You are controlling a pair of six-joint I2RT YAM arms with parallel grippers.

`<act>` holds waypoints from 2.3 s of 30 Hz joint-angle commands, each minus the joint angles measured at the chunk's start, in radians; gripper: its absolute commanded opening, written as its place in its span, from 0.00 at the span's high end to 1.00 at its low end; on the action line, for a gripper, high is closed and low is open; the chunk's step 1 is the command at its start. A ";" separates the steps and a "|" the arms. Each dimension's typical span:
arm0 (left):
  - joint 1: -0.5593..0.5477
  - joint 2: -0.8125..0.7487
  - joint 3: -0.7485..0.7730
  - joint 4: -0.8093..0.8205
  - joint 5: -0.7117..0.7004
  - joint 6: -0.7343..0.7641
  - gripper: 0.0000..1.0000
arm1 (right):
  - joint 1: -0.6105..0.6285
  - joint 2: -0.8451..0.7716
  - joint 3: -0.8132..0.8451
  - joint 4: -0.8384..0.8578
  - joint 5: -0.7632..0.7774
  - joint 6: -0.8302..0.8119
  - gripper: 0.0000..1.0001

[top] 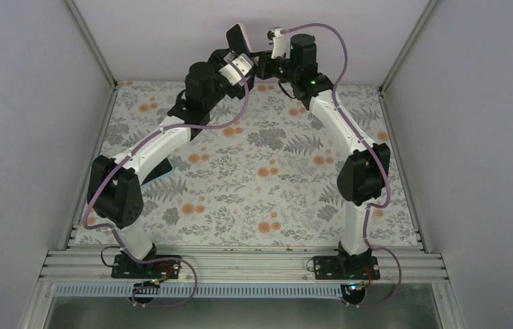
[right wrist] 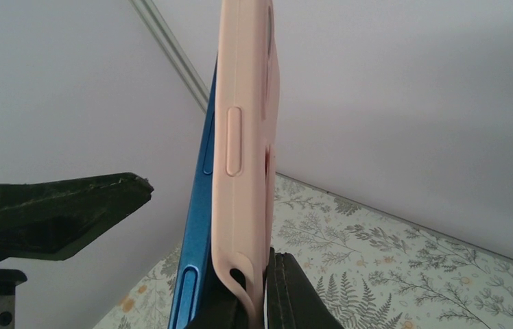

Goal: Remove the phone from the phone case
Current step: Remove the phone case from the phone.

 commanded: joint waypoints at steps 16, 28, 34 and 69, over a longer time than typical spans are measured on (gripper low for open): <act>-0.019 0.111 -0.071 0.711 -0.717 0.283 0.28 | 0.014 -0.015 -0.006 0.006 -0.224 0.055 0.97; -0.002 0.289 0.120 0.796 -0.769 0.394 0.47 | 0.049 0.048 0.129 -0.292 -0.540 -0.143 0.97; -0.001 0.359 0.210 0.768 -0.777 0.412 0.51 | 0.062 0.049 0.176 -0.402 -0.716 -0.233 0.97; -0.011 -0.180 -0.282 0.803 -0.714 0.458 0.92 | -0.116 -0.137 -0.108 -0.604 -0.349 -0.607 0.97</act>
